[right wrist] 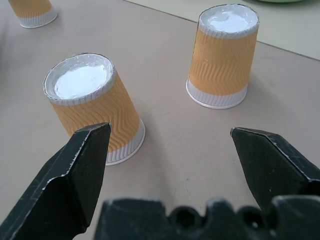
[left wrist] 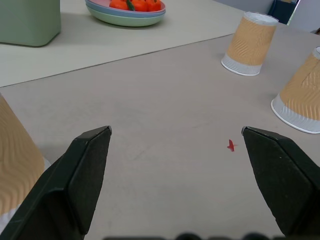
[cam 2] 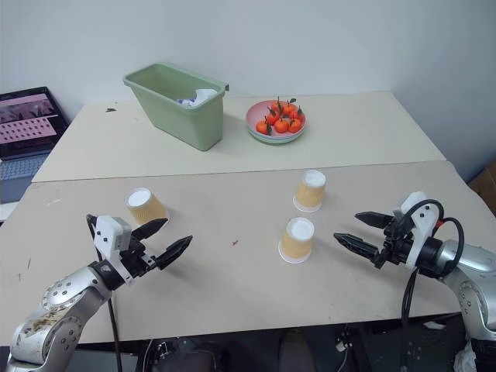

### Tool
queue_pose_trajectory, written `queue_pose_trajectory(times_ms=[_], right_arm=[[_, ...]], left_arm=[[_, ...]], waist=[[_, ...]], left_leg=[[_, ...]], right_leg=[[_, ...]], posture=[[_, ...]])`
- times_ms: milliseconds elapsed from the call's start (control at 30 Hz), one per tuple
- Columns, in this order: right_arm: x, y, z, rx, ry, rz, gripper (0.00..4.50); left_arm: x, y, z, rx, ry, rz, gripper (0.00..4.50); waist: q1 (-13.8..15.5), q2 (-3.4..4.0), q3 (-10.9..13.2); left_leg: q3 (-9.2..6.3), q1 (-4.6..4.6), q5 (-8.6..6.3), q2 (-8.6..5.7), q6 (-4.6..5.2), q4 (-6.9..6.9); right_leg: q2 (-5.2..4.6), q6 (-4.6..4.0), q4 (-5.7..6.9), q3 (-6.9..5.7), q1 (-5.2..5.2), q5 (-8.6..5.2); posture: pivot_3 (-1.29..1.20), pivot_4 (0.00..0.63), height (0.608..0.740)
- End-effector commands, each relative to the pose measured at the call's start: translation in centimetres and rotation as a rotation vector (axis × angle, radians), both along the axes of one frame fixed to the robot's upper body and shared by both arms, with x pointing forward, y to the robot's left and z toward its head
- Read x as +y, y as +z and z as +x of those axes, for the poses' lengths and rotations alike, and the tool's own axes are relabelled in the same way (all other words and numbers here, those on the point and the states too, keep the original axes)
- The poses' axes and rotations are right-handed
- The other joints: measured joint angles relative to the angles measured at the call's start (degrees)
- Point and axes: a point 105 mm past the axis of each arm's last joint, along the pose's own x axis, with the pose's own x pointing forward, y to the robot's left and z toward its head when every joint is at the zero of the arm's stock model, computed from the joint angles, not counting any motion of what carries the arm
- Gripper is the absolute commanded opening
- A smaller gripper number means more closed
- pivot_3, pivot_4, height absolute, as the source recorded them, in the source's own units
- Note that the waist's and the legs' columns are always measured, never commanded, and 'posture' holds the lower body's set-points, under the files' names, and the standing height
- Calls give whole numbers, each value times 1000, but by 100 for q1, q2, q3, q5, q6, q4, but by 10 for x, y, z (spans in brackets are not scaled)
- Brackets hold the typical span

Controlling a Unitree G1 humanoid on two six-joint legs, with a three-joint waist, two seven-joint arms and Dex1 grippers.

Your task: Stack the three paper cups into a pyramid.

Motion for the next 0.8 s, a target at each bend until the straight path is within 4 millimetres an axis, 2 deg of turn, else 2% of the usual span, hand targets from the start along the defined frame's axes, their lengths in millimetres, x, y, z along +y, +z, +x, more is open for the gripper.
queue_pose_trajectory(times_ms=[33, 100, 267, 467, 567, 800], right_arm=[[0, -4, -16, 33, 33, -40, 4500], [4, -14, -35, 104, 85, -74, 4500], [26, -8, -48, 106, 178, -74, 4500], [36, -10, -39, 32, 165, -123, 4500], [37, -9, -32, 12, 146, -101, 4500], [56, -10, -11, -38, 159, -56, 4500]], left_arm=[[-15, 4, -7, 0, -126, 6, 4469], [-30, 3, -3, 12, -250, 57, 4469], [-47, 12, 9, -29, -360, 104, 4469], [-66, 29, 24, -102, -428, 139, 4469], [-70, 31, 25, -116, -452, 144, 4469], [-73, 34, 26, -136, -463, 158, 4469]], waist=[[4, 0, 0], [109, 2, -1], [65, 2, 3], [2, -3, 5], [-11, -2, 5], [4, -4, 7]], left_leg=[[0, 0, 0, 0, 0, 0], [-3, -5, 0, -1, 0, -1], [5, -10, -1, -4, 1, 11], [5, -2, -1, 1, 0, 9], [5, -8, -1, -1, 1, 9], [5, -12, -1, -1, 1, 9]], right_leg=[[0, 0, 0, 0, 0, 0], [0, 2, 0, -4, 0, -3], [-4, 8, -1, 0, 0, -3], [-1, 9, 3, -4, 4, -3], [-2, 8, 0, -2, -3, -3], [-2, 4, -1, -2, -6, -1]], posture=[[0, 150, 727], [0, 150, 727], [0, 150, 727], [0, 150, 727], [0, 150, 727], [0, 150, 727]])
